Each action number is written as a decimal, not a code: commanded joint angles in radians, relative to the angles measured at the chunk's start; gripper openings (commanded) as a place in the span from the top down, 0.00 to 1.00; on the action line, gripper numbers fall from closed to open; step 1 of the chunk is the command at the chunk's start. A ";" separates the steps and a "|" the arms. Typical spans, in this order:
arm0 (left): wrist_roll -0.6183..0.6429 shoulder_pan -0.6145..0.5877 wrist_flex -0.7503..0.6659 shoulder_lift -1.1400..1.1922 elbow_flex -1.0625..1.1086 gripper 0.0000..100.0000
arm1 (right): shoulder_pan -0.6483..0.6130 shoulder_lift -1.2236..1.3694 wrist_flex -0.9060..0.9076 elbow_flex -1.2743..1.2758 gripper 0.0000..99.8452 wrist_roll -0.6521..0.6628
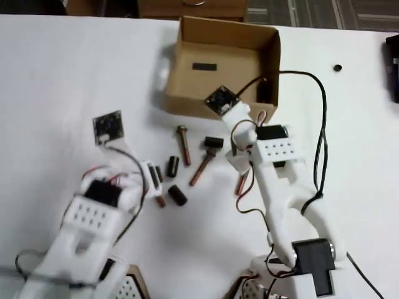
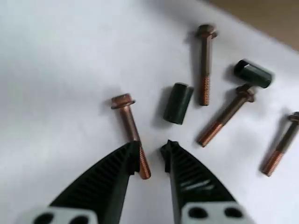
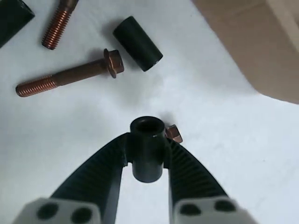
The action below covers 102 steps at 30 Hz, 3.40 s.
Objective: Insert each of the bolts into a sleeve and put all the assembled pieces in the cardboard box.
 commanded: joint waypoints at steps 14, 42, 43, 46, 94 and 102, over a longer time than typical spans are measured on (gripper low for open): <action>0.124 -0.023 0.021 0.433 -0.255 0.88 | 0.012 -0.054 -0.015 0.046 0.98 -0.006; 0.126 -0.069 -0.196 0.760 -0.265 0.97 | 0.012 -0.054 -0.013 0.046 0.98 -0.006; 0.126 -0.080 -0.187 0.755 -0.278 0.99 | 0.012 -0.054 -0.013 0.046 0.98 -0.006; 0.121 -0.101 -0.144 0.752 -0.334 0.98 | 0.012 -0.054 -0.013 0.046 0.98 -0.006; -0.075 0.006 -0.071 0.147 -0.490 0.98 | -0.384 -0.651 -0.530 0.614 0.98 -0.446; -0.043 0.032 -0.126 0.149 -0.486 0.98 | -0.418 -0.719 -0.584 0.615 0.98 -0.545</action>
